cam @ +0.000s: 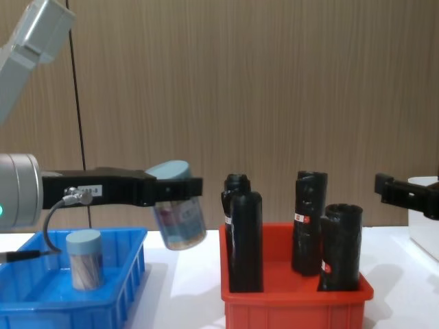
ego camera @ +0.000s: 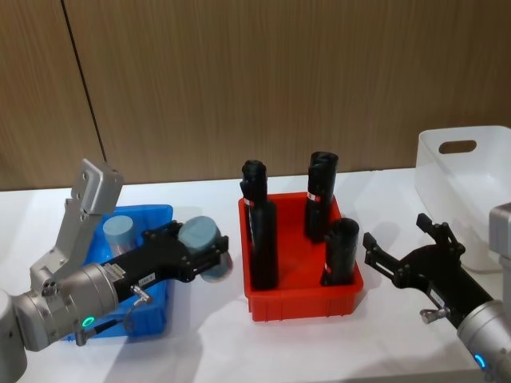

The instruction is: Pick the cotton swabs from the blue box and place them into the white box.

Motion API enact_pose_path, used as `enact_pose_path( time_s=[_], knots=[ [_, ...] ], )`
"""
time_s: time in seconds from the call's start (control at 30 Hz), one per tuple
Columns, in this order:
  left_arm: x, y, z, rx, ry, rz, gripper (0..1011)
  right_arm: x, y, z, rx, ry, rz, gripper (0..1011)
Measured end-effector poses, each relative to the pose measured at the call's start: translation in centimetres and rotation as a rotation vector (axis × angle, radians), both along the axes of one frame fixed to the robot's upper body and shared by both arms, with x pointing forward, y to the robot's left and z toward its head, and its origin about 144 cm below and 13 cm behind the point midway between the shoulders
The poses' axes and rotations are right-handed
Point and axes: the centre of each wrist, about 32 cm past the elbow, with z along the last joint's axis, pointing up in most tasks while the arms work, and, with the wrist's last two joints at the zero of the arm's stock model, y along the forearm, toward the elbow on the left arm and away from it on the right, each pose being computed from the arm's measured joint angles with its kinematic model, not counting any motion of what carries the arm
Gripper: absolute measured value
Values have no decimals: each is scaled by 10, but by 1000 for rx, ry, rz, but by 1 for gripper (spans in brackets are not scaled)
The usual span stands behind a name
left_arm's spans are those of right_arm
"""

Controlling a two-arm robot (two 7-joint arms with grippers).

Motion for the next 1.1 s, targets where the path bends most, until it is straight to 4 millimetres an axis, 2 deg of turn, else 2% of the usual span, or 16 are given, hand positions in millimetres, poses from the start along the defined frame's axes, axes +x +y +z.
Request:
enact_pose_path(
  time_s=[0.53, 1.1],
  knots=[
    [27, -4, -3, -45, 28, -249, 660, 0, 0, 0, 0, 0, 0, 1002],
    [46, -14, -3, -34, 20, -342, 660, 0, 0, 0, 0, 0, 0, 1002]
  ],
)
